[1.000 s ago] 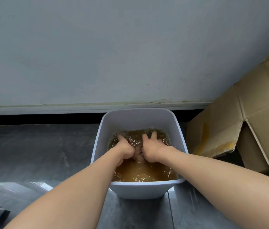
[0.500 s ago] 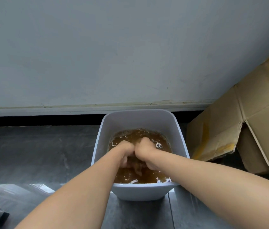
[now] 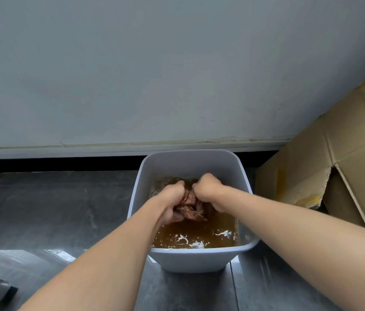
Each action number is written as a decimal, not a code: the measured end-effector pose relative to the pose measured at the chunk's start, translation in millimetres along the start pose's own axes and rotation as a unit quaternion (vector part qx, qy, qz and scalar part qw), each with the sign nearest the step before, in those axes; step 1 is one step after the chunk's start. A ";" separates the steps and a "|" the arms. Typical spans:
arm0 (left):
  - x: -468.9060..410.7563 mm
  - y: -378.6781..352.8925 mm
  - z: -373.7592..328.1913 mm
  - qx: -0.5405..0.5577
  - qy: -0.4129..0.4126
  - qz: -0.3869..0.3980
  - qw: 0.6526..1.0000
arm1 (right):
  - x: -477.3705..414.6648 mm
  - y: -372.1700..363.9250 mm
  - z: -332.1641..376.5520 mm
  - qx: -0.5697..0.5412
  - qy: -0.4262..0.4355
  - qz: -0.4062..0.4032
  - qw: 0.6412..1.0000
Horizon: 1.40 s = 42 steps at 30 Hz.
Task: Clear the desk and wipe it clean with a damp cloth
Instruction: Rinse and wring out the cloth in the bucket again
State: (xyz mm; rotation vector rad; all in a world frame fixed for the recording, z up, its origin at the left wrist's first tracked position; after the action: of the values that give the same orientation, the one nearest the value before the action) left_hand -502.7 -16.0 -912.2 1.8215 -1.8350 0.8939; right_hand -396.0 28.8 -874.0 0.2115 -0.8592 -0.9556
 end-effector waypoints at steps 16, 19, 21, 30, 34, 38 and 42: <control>-2.2 21.1 0.4 -0.046 -0.012 -0.085 0.995 | 1.2 11.1 -1.3 0.066 -0.016 0.042 0.997; -2.8 20.9 -2.9 0.024 -0.040 -0.082 0.996 | 6.9 6.7 2.9 0.061 -0.022 0.099 0.993; -5.3 17.9 -4.5 0.049 -0.063 -0.063 0.995 | 6.6 8.6 4.0 0.055 -0.012 0.087 0.995; 1.5 36.6 -4.0 -0.074 -0.069 -0.197 0.975 | 8.0 33.6 8.5 0.160 0.036 -0.052 0.985; 2.5 26.8 -9.1 -0.160 -0.076 -0.177 0.968 | 3.5 13.1 4.0 0.329 0.058 0.024 0.942; -11.8 19.8 3.6 -0.341 0.028 -0.110 0.933 | -9.7 -9.4 -12.4 0.433 0.063 0.116 0.892; -10.3 10.6 5.2 -0.527 0.056 -0.081 0.844 | -8.8 -21.0 -19.0 0.535 0.060 0.128 0.833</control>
State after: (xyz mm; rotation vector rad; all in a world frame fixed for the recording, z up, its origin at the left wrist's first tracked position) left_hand -511.7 -12.7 -924.6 1.1217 -1.5434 -0.1306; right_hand -398.0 19.7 -902.2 1.0797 -1.1972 -0.1080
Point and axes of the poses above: each hand's wrist, its own x-axis away from the middle knuckle, its own y-axis out of the back of the hand, z = x × y, the point moved 7 cm from there along -x, towards the middle knuckle, and after that the axes turned 14 degrees about z, right-handed, at the moved point
